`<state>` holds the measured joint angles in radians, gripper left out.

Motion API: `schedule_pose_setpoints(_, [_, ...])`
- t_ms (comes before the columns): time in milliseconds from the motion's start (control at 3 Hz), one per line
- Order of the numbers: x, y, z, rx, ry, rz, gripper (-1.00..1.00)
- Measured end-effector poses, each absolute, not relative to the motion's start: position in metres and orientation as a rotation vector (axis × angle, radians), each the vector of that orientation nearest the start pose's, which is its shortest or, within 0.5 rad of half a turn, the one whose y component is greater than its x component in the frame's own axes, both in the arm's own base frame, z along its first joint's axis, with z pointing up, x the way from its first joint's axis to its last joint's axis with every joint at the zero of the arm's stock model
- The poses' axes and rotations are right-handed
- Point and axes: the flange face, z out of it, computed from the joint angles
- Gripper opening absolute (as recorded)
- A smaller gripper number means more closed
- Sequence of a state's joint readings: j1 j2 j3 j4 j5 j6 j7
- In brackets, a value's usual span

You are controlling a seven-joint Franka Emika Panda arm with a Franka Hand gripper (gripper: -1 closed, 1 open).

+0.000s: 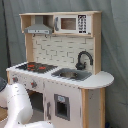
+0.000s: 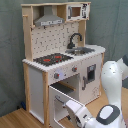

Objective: Play with the kitchen

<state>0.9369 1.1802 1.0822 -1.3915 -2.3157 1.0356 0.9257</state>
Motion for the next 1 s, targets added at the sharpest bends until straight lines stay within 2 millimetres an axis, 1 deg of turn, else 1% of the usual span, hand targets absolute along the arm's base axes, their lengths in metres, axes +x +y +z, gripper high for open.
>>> schedule_pose_setpoints(333, [0.1,0.704,0.251,1.608,0.866,1.393,1.0])
schedule_pose_setpoints(1000, [0.104,0.682,0.226,1.67,0.727,1.294,1.0])
